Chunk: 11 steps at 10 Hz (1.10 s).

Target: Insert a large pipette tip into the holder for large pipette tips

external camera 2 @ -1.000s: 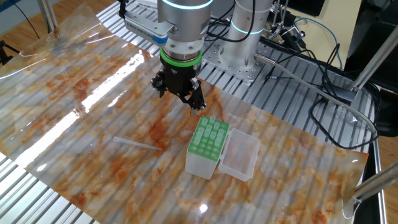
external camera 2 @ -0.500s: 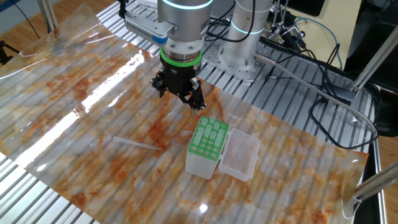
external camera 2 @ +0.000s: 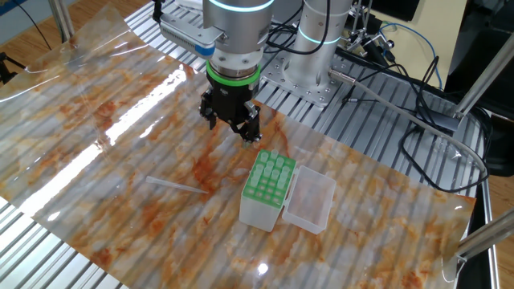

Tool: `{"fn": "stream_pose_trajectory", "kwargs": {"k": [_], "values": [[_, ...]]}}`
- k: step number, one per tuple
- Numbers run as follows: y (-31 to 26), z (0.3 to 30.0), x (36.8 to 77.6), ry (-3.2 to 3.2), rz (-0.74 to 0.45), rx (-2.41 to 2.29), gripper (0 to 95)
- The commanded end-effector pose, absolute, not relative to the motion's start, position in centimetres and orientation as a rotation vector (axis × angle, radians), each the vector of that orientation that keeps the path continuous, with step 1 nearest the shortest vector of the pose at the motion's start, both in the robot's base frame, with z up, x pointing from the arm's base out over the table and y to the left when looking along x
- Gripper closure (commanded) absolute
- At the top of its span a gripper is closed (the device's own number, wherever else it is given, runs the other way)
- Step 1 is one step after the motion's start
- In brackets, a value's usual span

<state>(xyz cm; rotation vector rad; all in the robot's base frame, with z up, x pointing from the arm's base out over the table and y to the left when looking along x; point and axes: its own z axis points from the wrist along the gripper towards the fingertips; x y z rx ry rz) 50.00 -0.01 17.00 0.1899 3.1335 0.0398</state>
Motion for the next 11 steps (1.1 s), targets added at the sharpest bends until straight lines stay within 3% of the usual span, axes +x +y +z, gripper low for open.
{"fn": "stream_pose_trajectory", "kwargs": {"k": [1,11], "values": [[0.0,17.0,50.0,3.084,0.121,0.567,95.0],[-0.7,15.8,50.5,3.070,0.152,0.669,95.0]]}}
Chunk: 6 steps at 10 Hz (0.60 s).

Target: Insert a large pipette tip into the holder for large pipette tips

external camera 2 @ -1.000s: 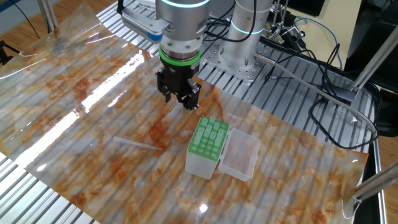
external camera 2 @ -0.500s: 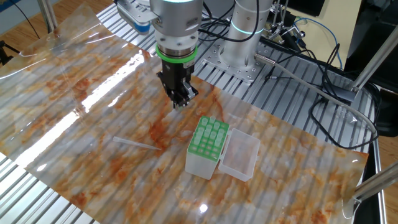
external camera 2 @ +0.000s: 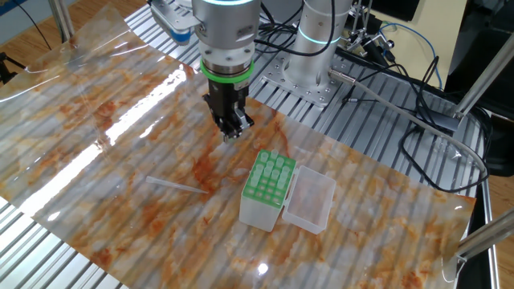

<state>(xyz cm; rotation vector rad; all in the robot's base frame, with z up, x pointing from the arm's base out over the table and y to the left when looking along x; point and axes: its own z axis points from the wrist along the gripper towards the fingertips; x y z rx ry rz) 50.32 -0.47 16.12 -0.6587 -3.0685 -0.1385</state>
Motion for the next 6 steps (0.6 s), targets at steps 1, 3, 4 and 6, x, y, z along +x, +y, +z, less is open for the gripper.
{"fn": "stream_pose_trajectory", "kwargs": {"k": [1,3,4,6], "values": [[-1.1,15.6,50.7,-3.057,-0.152,-0.680,95.0],[-1.7,15.2,51.1,-3.050,-0.154,-0.707,95.0],[-2.2,15.0,51.6,-3.037,-0.152,-0.742,95.0],[-3.0,14.6,52.7,-3.011,-0.155,-0.825,95.0]]}}
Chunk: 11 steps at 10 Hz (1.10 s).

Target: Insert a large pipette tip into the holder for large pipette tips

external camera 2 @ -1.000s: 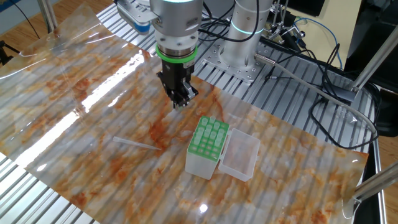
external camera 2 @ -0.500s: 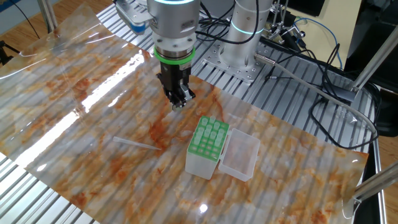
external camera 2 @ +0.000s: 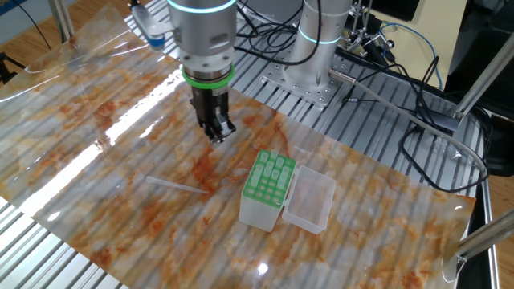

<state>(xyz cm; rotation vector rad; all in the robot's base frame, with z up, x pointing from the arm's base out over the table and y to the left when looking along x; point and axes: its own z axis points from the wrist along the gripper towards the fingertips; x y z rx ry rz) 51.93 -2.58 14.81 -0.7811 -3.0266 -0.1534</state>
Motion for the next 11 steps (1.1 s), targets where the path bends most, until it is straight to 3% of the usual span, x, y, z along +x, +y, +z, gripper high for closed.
{"fn": "stream_pose_trajectory", "kwargs": {"k": [1,11], "values": [[-3.2,14.4,53.1,-3.002,-0.154,-0.840,95.0],[-5.4,13.2,58.0,-2.836,-0.216,-0.985,95.0]]}}
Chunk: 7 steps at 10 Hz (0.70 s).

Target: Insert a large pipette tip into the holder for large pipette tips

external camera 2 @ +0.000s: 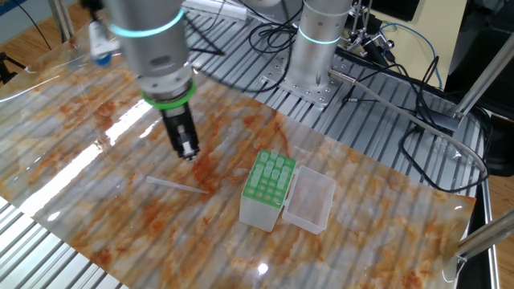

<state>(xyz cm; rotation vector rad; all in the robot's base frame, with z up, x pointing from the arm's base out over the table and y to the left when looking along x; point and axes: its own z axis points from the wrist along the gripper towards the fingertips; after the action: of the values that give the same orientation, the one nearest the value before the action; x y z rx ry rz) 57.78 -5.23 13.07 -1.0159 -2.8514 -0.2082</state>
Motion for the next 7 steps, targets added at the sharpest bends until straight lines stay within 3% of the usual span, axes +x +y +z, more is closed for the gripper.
{"fn": "stream_pose_trajectory", "kwargs": {"k": [1,7], "values": [[-5.6,13.1,58.5,-2.796,-0.255,-0.983,95.0],[-6.7,11.5,59.7,-2.765,-0.266,-1.010,95.0]]}}
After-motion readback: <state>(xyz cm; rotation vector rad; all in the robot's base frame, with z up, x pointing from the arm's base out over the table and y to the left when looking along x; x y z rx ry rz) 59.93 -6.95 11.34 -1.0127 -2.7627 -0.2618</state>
